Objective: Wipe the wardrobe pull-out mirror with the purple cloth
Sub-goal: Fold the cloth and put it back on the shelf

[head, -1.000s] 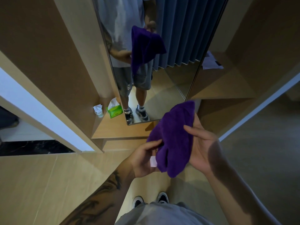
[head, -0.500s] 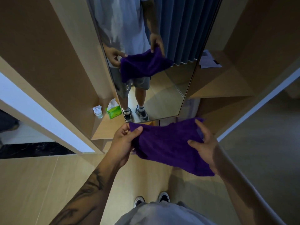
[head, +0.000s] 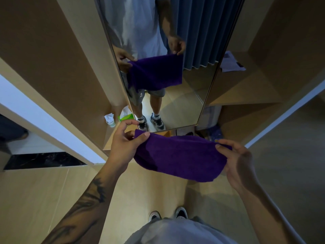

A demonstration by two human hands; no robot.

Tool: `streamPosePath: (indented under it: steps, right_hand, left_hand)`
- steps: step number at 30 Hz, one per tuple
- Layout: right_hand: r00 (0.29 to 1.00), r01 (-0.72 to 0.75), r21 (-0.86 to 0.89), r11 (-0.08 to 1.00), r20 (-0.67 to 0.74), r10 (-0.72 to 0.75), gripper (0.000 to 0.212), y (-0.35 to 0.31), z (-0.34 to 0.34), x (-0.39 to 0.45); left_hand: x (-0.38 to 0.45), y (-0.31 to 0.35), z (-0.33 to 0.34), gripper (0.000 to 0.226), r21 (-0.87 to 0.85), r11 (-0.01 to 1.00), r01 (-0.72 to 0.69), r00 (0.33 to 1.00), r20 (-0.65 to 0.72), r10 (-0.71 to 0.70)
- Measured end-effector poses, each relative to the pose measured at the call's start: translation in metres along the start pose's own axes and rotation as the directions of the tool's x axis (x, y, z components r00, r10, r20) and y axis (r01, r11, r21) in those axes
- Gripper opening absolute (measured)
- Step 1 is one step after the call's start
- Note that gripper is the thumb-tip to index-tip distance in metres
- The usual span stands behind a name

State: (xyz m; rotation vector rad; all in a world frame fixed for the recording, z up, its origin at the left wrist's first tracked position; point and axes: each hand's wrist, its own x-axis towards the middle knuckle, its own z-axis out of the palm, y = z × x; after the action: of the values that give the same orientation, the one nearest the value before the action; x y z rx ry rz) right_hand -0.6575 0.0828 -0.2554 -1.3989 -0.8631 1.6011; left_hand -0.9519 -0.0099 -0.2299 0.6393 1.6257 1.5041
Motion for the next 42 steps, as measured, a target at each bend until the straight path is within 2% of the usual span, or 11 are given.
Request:
streamPosePath:
  steps: [9,13,19,21,23,24,26,30,34,38,42]
  right_hand:
    - [0.987,0.158,-0.435,0.887,0.108,-0.122,0.014,-0.015,0.003,0.009]
    - [0.993,0.105,-0.542,0.834,0.095,-0.064,0.013,-0.017,0.001,0.022]
    - [0.989,0.143,-0.625,0.768,0.125,-0.083,0.024,-0.017,-0.002,0.031]
    - [0.972,0.203,-0.713,0.671,0.231,-0.049,0.042,-0.016,-0.006,0.031]
    - [0.943,0.314,-0.831,0.459,0.33,-0.049,0.056,-0.014,-0.012,0.033]
    - [0.928,0.367,-0.855,0.366,0.364,-0.08,0.055,-0.013,-0.014,0.035]
    - [0.908,0.418,-0.858,0.298,0.379,-0.18,0.036,-0.014,-0.018,0.039]
    - [0.904,0.424,-0.812,0.401,0.351,-0.245,0.02,-0.017,-0.023,0.048]
    - [0.932,0.349,-0.668,0.657,0.322,-0.168,0.021,-0.02,-0.034,0.055]
    - [0.966,0.216,-0.436,0.874,0.227,-0.126,0.015,-0.017,-0.041,0.058]
    - [0.977,0.185,-0.357,0.916,0.171,-0.131,0.02,-0.008,-0.041,0.058]
  left_hand:
    - [0.015,0.001,-0.017,0.018,0.04,0.999,0.002,0.998,-0.063,0.0]
    - [0.019,0.002,-0.021,0.016,0.032,0.999,0.025,0.995,-0.098,-0.021]
    - [0.025,0.003,-0.032,0.011,0.185,0.98,0.068,0.99,-0.137,-0.043]
    - [0.027,0.005,-0.036,0.013,0.226,0.971,0.074,0.991,-0.125,-0.047]
    - [0.029,0.008,-0.041,0.02,0.279,0.957,0.078,0.995,-0.086,-0.056]
    - [0.03,0.009,-0.045,0.023,0.315,0.946,0.077,0.996,-0.057,-0.062]
    - [0.03,0.012,-0.053,0.028,0.392,0.918,0.055,0.996,0.04,-0.077]
    - [0.031,0.011,-0.061,0.034,0.613,0.788,-0.048,0.981,0.179,-0.08]
    - [0.035,0.004,-0.067,0.014,0.702,0.7,-0.134,0.986,0.163,0.025]
    - [0.036,0.001,-0.069,0.023,0.672,0.715,-0.193,0.971,0.236,0.041]
    - [0.036,-0.003,-0.061,0.033,0.633,0.753,-0.179,0.975,0.217,0.049]
